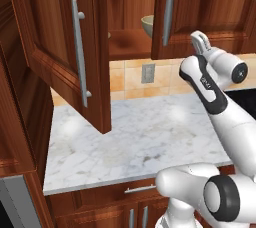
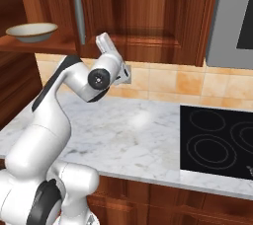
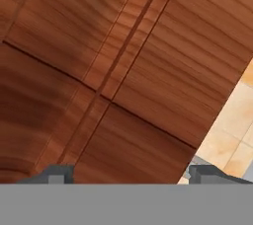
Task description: Open the cabinet. Pick the bowls from the counter and place them in the cabinet. Then close the cabinet.
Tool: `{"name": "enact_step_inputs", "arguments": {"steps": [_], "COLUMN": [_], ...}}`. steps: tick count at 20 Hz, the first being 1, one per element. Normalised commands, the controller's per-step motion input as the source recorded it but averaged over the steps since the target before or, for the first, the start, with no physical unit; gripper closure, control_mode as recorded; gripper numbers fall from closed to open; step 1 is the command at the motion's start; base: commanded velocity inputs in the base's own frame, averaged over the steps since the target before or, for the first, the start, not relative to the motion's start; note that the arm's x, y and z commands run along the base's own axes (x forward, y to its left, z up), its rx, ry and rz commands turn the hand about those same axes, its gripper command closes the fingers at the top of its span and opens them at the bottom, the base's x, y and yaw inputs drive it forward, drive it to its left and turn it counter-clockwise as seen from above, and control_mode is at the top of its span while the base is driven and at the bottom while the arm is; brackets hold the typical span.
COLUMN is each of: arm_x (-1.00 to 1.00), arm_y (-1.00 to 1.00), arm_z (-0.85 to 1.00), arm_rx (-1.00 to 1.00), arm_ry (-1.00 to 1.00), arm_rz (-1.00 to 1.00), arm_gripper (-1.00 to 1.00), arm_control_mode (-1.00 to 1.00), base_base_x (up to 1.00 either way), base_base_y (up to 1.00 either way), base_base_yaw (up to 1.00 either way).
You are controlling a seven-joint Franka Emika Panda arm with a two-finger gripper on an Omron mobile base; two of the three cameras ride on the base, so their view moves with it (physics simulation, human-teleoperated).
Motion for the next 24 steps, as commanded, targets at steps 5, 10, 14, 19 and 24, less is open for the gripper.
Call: {"name": "enact_step_inputs", "arguments": {"steps": [5, 10, 14, 19, 24], "arm_x": [-0.49, -0.64, -0.52, -0.56, -0.83], "arm_y": [-0.13, -0.08, -0.08, -0.21, -0.12], "arm_z": [0.42, 0.35, 0.15, 0.23, 0.12], "arm_rx": [0.04, 0.06, 0.06, 0.02, 0.00], "arm_ry": [0.00, 0.01, 0.11, 0.26, 0.19], "arm_rz": [-0.01, -0.01, 0.00, 0.00, 0.00], "arm_gripper": [-1.00, -1.00, -1.00, -1.00, -1.00], "arm_control_mode": [-1.00, -1.00, -1.00, -1.00, -1.00], "base_base_x": [0.00, 0.00, 0.00, 0.00, 0.00], "base_base_y": [0.00, 0.00, 0.00, 0.00, 0.00], "base_base_yaw": [0.00, 0.00, 0.00, 0.00, 0.00]}}
